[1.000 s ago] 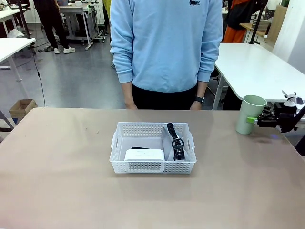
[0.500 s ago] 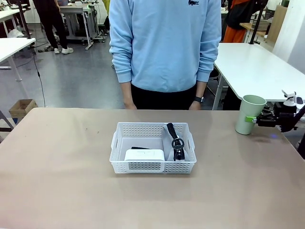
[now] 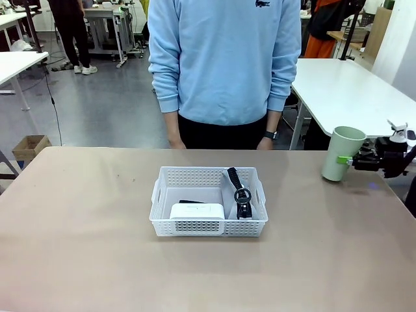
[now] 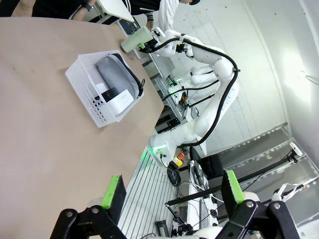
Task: Efficiently arrange items inside the basket to fit them all.
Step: Pick up the Reusable plastic cup and place it inside the Organizing basket.
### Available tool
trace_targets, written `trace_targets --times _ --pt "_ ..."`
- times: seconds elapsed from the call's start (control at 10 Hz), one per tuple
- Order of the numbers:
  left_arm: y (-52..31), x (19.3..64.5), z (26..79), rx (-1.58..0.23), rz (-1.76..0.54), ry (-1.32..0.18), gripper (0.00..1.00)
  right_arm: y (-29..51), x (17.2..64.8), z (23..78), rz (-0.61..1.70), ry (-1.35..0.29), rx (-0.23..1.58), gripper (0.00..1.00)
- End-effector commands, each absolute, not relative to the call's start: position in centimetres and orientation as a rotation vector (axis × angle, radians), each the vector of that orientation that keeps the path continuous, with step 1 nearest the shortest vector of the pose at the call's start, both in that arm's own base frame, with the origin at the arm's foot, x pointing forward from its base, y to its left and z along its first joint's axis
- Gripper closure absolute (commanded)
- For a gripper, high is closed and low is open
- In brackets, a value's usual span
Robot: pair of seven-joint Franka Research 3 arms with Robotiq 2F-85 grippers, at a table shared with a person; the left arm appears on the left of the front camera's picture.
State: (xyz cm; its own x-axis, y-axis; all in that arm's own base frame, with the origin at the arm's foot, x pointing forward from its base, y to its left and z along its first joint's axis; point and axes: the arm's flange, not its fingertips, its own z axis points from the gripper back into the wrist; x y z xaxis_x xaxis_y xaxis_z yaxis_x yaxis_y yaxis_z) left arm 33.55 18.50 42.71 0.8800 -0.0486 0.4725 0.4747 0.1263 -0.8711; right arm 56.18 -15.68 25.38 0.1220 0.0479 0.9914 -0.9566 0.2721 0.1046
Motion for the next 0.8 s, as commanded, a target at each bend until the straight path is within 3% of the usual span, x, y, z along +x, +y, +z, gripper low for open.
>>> trace_targets --times 0.0,0.3,0.5,0.6,0.7 --pt "18.6 33.3 42.9 -1.391 -0.395 -0.362 0.00 -15.5 52.3 31.8 1.055 -1.230 0.984 0.70" --pt "18.6 33.3 42.9 -1.391 -0.395 -0.362 0.00 -13.6 42.5 37.9 1.228 -1.024 0.928 0.70" --pt "18.6 33.3 42.9 -1.391 -0.395 -0.362 0.00 -14.2 37.1 38.5 1.267 -1.032 0.824 0.70" --pt "18.6 33.3 42.9 -1.391 -0.395 -0.362 0.00 -14.7 42.5 38.1 1.234 -1.046 0.953 0.70" --pt "18.6 33.3 42.9 -1.391 -0.395 -0.362 0.00 -14.7 42.5 38.1 1.234 -1.046 0.953 0.70"
